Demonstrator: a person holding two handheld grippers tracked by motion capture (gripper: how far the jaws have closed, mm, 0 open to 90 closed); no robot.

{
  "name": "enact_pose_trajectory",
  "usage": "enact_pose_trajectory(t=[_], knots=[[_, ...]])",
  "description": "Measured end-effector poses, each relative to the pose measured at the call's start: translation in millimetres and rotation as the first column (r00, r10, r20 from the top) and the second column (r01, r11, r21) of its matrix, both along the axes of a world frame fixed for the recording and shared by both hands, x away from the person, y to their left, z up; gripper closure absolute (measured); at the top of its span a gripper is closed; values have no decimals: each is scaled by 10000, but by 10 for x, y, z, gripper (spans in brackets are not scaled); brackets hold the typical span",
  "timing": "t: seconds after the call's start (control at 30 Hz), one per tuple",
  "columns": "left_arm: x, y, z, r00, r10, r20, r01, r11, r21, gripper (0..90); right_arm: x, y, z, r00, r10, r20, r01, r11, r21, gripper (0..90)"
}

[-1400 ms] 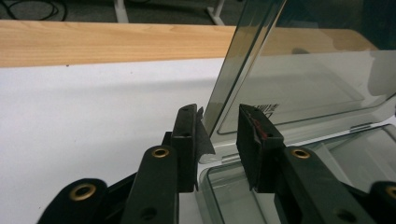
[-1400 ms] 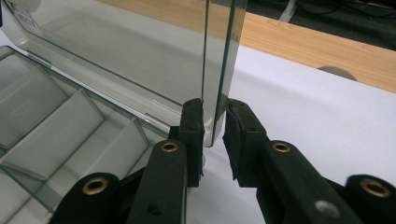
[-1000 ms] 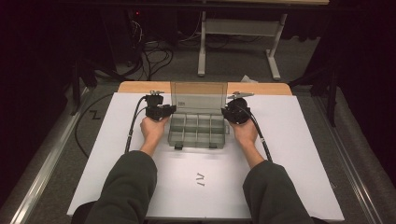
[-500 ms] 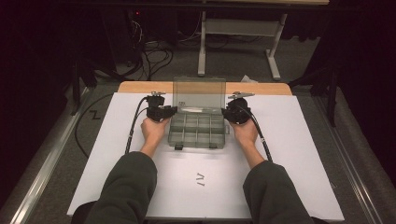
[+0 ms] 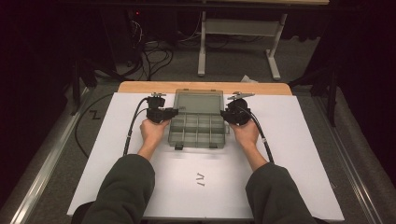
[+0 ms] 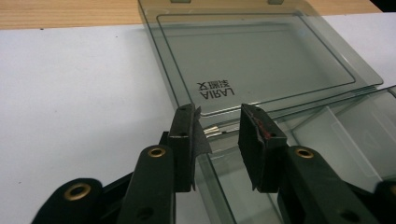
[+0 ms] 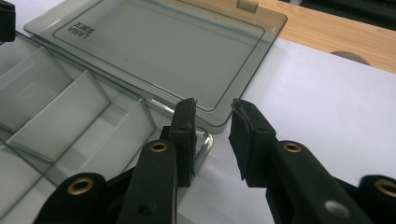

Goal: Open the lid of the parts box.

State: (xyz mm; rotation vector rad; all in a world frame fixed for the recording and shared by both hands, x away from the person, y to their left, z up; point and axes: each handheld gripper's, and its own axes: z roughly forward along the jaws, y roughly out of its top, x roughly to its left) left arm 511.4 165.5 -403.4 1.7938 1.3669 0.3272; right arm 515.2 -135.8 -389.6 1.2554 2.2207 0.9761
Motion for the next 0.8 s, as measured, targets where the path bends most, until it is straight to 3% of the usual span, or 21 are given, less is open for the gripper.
enact_pose_trajectory(t=[0.2, 0.47, 0.8], knots=[[-42, 7, 20, 9998, -129, -138, 132, 9997, 208, 680, -47, 28, 1, 9997, 225, -129, -227, 9997, -121, 737], [-109, 40, 6, 9996, -230, -164, 232, 9997, 95, 695, -77, 60, -15, 9991, 387, -190, -395, 9981, -480, 763], [-159, 54, 10, 9990, -385, -218, 387, 9992, 120, 704, -65, 45, -38, 9987, 392, -323, -410, 9974, -586, 786]])
